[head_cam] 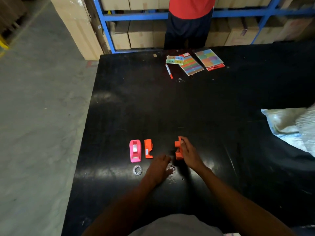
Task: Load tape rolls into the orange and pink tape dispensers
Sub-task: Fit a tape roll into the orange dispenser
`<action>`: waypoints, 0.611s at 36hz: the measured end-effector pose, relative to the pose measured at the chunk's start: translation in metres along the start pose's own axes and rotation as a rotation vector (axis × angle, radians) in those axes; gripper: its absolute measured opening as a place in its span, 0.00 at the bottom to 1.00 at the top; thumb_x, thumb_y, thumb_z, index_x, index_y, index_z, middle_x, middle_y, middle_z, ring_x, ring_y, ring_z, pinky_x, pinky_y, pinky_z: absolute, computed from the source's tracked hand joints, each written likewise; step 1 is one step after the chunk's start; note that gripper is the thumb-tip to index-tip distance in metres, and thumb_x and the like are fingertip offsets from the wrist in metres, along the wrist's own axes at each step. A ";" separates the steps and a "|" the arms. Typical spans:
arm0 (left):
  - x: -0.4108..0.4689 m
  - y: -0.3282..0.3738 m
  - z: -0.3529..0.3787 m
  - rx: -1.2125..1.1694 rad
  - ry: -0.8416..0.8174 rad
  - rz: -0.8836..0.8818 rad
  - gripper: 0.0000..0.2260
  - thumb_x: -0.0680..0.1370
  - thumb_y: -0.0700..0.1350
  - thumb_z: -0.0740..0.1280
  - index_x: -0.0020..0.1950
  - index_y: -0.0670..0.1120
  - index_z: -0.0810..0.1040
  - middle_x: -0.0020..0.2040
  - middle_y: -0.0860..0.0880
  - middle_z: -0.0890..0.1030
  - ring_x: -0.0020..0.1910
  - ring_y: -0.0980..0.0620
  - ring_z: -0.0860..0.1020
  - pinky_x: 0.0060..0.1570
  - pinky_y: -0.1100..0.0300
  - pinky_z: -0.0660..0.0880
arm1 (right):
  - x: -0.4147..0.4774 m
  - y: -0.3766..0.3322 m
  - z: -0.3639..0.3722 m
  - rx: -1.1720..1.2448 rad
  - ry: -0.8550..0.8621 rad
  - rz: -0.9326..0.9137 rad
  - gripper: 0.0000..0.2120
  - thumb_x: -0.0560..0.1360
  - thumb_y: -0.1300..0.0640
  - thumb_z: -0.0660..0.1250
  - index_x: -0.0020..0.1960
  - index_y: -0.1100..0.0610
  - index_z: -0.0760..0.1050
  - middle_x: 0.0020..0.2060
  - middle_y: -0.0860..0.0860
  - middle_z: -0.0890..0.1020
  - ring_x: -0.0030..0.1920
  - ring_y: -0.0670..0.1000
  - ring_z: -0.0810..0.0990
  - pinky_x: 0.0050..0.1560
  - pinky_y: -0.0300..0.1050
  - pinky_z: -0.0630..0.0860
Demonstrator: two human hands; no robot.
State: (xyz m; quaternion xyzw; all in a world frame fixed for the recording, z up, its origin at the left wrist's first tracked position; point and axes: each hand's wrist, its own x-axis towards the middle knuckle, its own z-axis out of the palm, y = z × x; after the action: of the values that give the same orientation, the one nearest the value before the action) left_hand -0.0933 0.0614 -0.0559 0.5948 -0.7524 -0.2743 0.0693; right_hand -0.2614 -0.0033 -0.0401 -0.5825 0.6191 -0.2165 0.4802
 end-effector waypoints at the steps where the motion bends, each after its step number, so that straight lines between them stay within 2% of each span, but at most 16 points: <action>1: -0.003 -0.005 -0.003 0.005 0.032 0.004 0.16 0.76 0.52 0.66 0.62 0.48 0.73 0.60 0.47 0.76 0.58 0.48 0.76 0.57 0.56 0.72 | 0.000 0.000 0.001 0.000 0.003 0.000 0.18 0.85 0.47 0.51 0.73 0.47 0.66 0.63 0.52 0.78 0.59 0.52 0.79 0.64 0.54 0.75; 6: -0.025 -0.034 -0.013 0.097 0.103 0.017 0.17 0.75 0.54 0.63 0.62 0.50 0.72 0.61 0.50 0.74 0.59 0.51 0.74 0.58 0.58 0.73 | -0.003 0.000 0.003 -0.003 -0.024 0.004 0.18 0.85 0.46 0.51 0.73 0.46 0.66 0.59 0.51 0.79 0.55 0.52 0.80 0.61 0.54 0.78; 11: -0.042 -0.045 -0.011 0.189 0.084 -0.044 0.22 0.74 0.54 0.64 0.67 0.49 0.69 0.67 0.49 0.71 0.65 0.48 0.72 0.62 0.55 0.71 | -0.009 0.000 0.008 -0.006 -0.043 -0.014 0.17 0.85 0.45 0.50 0.71 0.44 0.66 0.48 0.50 0.82 0.47 0.49 0.82 0.52 0.48 0.79; 14: -0.045 -0.042 -0.006 0.190 0.058 -0.119 0.26 0.76 0.52 0.64 0.73 0.46 0.65 0.73 0.48 0.67 0.70 0.48 0.68 0.66 0.55 0.70 | -0.013 -0.002 0.010 -0.009 -0.063 -0.025 0.17 0.85 0.44 0.50 0.71 0.44 0.66 0.48 0.49 0.82 0.47 0.47 0.82 0.50 0.44 0.78; 17: -0.042 -0.037 -0.002 0.199 0.055 -0.172 0.25 0.80 0.49 0.62 0.75 0.45 0.62 0.76 0.46 0.64 0.73 0.48 0.66 0.69 0.55 0.67 | -0.017 -0.004 0.012 -0.013 -0.059 -0.027 0.17 0.85 0.44 0.51 0.71 0.43 0.67 0.49 0.49 0.82 0.48 0.46 0.82 0.49 0.42 0.77; 19: -0.042 -0.037 0.000 0.198 0.050 -0.185 0.25 0.80 0.49 0.62 0.75 0.45 0.62 0.76 0.46 0.65 0.72 0.48 0.66 0.70 0.55 0.66 | -0.020 -0.006 0.013 -0.015 -0.069 -0.026 0.17 0.85 0.44 0.51 0.71 0.44 0.67 0.50 0.49 0.82 0.48 0.46 0.82 0.49 0.42 0.76; 22: -0.044 -0.035 -0.001 0.124 0.074 -0.188 0.25 0.78 0.54 0.63 0.73 0.46 0.66 0.70 0.47 0.72 0.68 0.49 0.71 0.68 0.56 0.68 | -0.023 -0.008 0.013 -0.031 -0.103 -0.039 0.17 0.85 0.44 0.51 0.71 0.44 0.67 0.51 0.48 0.81 0.48 0.45 0.81 0.48 0.40 0.74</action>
State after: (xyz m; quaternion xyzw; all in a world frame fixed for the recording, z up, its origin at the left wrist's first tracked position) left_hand -0.0506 0.0976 -0.0625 0.6756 -0.7057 -0.2107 0.0341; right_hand -0.2498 0.0204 -0.0311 -0.6122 0.5853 -0.1862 0.4979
